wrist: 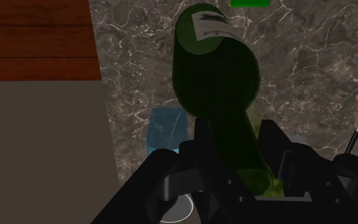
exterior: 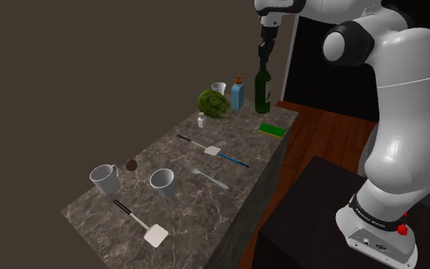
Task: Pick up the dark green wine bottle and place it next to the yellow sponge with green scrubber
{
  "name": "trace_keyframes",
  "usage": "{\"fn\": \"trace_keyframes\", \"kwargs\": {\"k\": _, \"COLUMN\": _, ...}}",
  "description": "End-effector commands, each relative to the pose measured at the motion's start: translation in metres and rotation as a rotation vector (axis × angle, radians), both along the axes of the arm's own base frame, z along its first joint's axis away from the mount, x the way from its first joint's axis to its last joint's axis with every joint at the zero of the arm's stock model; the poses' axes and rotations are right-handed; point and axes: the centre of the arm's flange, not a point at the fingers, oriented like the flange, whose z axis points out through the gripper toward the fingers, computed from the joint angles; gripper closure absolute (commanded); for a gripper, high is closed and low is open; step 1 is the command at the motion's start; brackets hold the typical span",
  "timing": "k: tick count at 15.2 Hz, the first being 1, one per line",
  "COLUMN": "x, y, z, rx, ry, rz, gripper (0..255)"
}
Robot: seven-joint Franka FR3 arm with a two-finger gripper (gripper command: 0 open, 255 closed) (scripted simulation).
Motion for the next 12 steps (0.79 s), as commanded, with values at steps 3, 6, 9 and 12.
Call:
{"fn": "trace_keyframes", "kwargs": {"k": 3, "x": 0.001, "y": 0.0, "z": -0.021, "rx": -0.001, "ry": -0.001, "rz": 0.0, "gripper": 255}}
{"fn": "trace_keyframes", "kwargs": {"k": 6, "x": 0.001, "y": 0.0, "z": -0.036, "rx": -0.001, "ry": -0.001, "rz": 0.0, "gripper": 255}}
{"fn": "trace_keyframes", "kwargs": {"k": 9, "x": 0.001, "y": 0.0, "z": -0.056, "rx": -0.001, "ry": -0.001, "rz": 0.0, "gripper": 255}}
{"fn": "trace_keyframes", "kwargs": {"k": 12, "x": 0.001, "y": 0.0, "z": -0.056, "rx": -0.001, "ry": -0.001, "rz": 0.0, "gripper": 255}}
